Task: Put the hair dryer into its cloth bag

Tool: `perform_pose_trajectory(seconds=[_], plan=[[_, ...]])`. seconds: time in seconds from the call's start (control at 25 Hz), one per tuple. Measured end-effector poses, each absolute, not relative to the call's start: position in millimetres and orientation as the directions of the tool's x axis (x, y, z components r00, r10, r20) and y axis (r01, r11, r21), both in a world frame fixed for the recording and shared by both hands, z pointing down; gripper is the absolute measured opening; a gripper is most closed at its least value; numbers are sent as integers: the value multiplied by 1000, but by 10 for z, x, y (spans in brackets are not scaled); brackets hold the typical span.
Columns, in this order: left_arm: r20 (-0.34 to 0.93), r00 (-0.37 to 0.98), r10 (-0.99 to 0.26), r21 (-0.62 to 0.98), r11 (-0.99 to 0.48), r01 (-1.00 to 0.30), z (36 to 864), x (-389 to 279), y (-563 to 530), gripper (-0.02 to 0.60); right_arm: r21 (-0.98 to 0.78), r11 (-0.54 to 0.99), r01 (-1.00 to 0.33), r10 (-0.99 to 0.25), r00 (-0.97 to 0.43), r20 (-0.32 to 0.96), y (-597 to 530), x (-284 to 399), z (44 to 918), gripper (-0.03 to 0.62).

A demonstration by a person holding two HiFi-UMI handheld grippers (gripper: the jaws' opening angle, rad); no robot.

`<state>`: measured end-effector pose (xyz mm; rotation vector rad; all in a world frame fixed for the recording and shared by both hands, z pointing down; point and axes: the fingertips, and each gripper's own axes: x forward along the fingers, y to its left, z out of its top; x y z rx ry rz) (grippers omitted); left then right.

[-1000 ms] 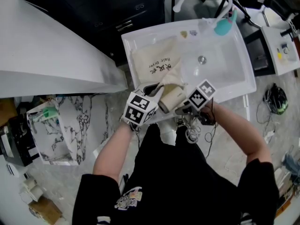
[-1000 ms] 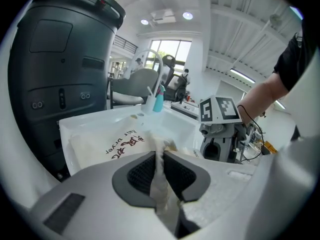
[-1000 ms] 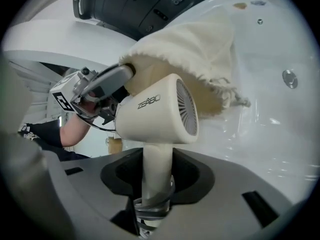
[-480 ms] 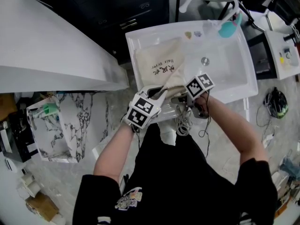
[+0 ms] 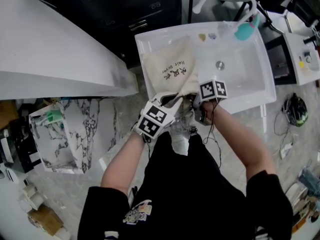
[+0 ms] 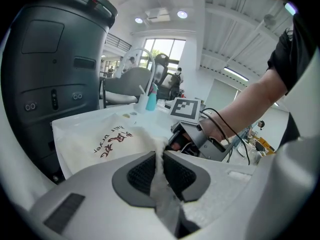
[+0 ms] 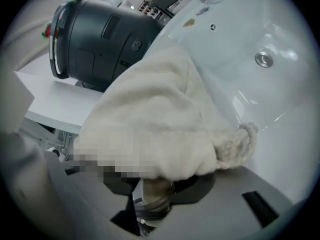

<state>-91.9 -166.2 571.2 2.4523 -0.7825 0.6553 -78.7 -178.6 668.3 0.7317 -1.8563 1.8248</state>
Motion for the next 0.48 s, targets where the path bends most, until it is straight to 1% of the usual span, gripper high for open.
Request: perform_pose_trajectory(seconds=[0.08,0.2,0.48], plan=[[563,725,-395,302,-719,-626,5709,-914,-1656,44,-772,-48,-634,-139,-761,634,-1841,-791,6707,155],[568,727,-386,304,-722,-621,5735,-919,-1628,44,-767,-95,-634,-194,-744,639,-1896,-783,6775,155],[574,728,-374,316,-719,-618,5806,-957,-1621,44,-762,-107,-639,-206,-735,646,-1959,-812,6861,158]])
